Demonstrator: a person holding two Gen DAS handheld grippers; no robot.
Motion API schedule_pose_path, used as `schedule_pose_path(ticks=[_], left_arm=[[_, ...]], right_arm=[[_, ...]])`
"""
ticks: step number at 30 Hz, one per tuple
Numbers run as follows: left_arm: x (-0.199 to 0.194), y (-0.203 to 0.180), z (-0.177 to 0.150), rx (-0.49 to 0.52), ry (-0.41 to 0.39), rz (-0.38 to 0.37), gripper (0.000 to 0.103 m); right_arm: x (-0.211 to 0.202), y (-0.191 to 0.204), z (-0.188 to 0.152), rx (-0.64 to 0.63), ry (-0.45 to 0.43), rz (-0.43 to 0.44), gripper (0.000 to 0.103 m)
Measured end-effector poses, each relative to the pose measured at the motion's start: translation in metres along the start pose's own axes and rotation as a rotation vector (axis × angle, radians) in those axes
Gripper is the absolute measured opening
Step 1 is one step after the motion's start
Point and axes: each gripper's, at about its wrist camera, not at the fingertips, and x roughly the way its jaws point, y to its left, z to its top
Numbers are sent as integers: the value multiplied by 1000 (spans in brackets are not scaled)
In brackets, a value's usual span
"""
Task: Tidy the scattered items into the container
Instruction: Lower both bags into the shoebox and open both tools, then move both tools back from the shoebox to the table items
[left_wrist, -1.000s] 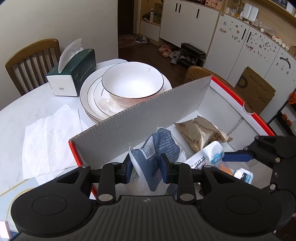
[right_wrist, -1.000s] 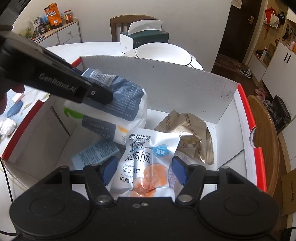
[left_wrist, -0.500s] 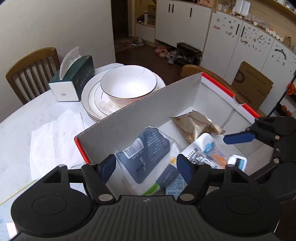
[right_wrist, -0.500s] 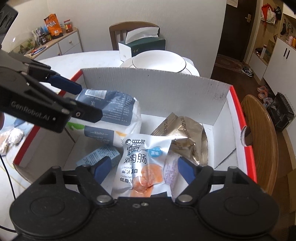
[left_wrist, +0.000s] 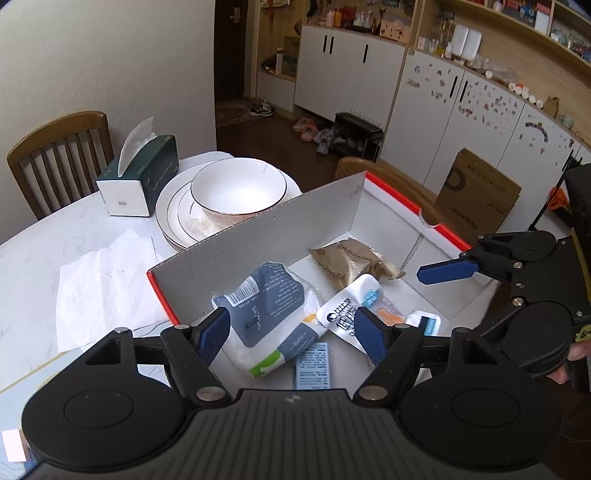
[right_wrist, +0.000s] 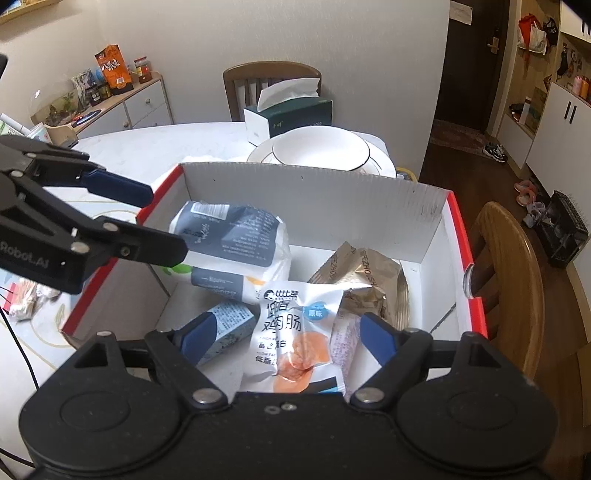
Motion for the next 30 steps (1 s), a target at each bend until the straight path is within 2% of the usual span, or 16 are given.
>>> schedule_pose_path(ticks=[14,21,24,28,30], left_arm=[[-42,8,-29,-34,-70,-54,73],[-63,19,-45,-43,-100,-76,73],[-73,26,-53,-46,-114,-79,79],[-88,39,-64,-49,-127,-77,80],[-95,47,-71,-56,-133,-74,84]], right_arm=[[-25,28,2,31,-58,-18,90],[-39,54,1,29,-88,-41,92],[-43,68,1,35,-101,-40,92],[-46,87,3,47,-120,-37,92],[-45,98,4,48,-125,-32,92]])
